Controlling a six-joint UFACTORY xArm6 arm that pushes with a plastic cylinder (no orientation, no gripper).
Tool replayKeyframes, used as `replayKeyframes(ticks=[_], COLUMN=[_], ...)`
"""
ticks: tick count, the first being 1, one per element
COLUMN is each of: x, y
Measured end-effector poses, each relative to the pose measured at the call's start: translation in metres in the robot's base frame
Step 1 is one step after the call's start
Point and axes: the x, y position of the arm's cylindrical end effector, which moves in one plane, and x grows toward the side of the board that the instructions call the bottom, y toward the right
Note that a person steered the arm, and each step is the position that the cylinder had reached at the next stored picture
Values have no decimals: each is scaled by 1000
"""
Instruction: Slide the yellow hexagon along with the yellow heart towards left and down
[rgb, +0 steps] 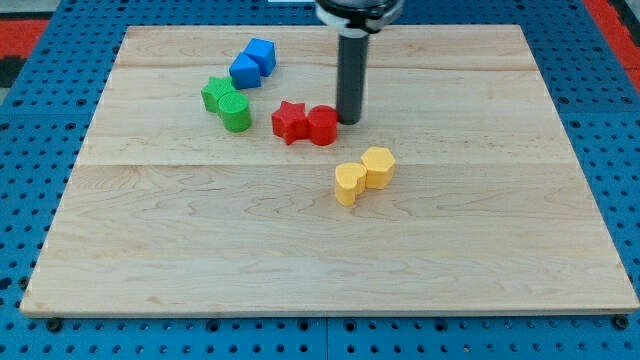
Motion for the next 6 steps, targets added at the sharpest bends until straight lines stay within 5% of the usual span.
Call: replayKeyframes(ticks=[1,2,3,6], x=[0,45,93,87], y=[18,88,56,-50])
